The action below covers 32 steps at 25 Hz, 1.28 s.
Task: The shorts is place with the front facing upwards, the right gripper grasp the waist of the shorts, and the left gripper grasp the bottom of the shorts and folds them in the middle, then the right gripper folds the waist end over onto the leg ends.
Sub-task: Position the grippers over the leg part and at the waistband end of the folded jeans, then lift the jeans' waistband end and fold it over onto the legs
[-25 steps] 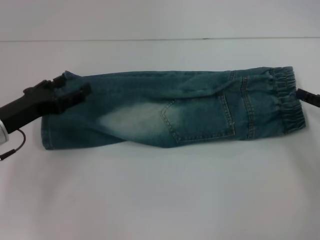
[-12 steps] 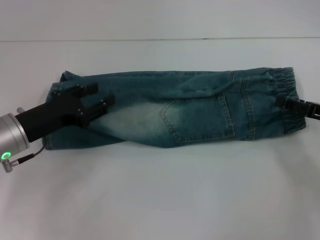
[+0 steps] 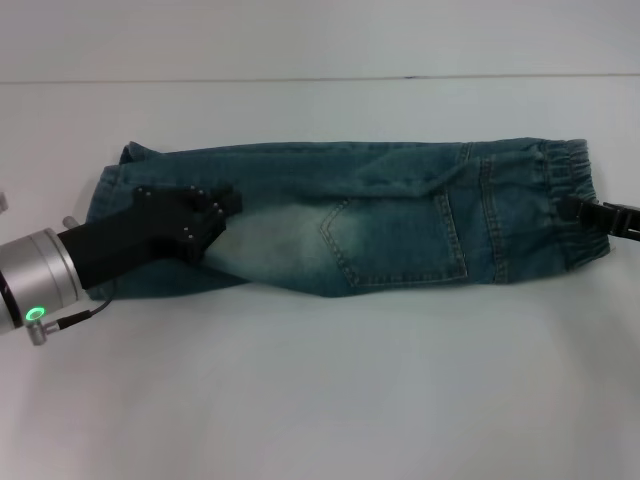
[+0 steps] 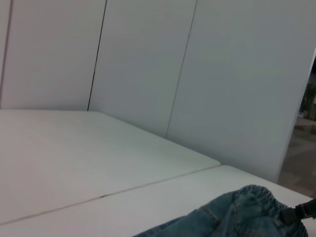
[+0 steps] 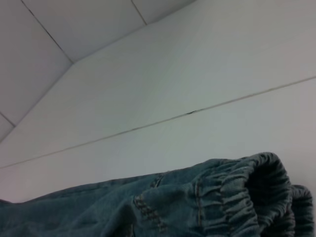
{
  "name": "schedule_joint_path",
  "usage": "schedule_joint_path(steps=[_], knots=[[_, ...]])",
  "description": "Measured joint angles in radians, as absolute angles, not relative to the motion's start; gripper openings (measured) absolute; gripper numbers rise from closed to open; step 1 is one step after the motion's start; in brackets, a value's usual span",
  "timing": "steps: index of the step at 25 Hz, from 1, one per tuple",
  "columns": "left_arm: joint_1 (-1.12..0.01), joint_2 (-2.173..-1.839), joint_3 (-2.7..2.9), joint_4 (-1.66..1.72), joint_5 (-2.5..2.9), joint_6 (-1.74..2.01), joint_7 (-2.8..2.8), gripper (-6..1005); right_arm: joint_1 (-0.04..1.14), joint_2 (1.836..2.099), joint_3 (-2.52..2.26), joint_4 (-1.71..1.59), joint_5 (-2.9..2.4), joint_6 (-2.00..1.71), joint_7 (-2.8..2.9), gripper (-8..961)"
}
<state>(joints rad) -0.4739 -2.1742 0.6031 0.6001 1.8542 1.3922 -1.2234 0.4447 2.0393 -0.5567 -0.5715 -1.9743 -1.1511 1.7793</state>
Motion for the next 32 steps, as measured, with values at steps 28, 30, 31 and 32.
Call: schedule_joint_path(steps=[28, 30, 31, 32], knots=[[-0.607, -2.175, 0.589, 0.065, 1.401, 1.233, -0.572, 21, 0.401, 2.039, -0.427, -0.814, -1.965, -1.596, 1.963, 89], [-0.619, -2.175, 0.584, 0.033, 1.39, 1.217, -0.536, 21, 0.406, 2.039, -0.4, -0.831, -1.957, -1.645, 1.972, 89], [-0.624, -2.175, 0.582, 0.02, 1.387, 1.215, -0.523, 21, 0.406, 2.04, -0.393, -0.839, -1.948, -1.666, 1.976, 89], [-0.626, -2.175, 0.582, 0.013, 1.386, 1.215, -0.517, 21, 0.406, 2.04, -0.388, -0.846, -1.938, -1.682, 1.981, 89]])
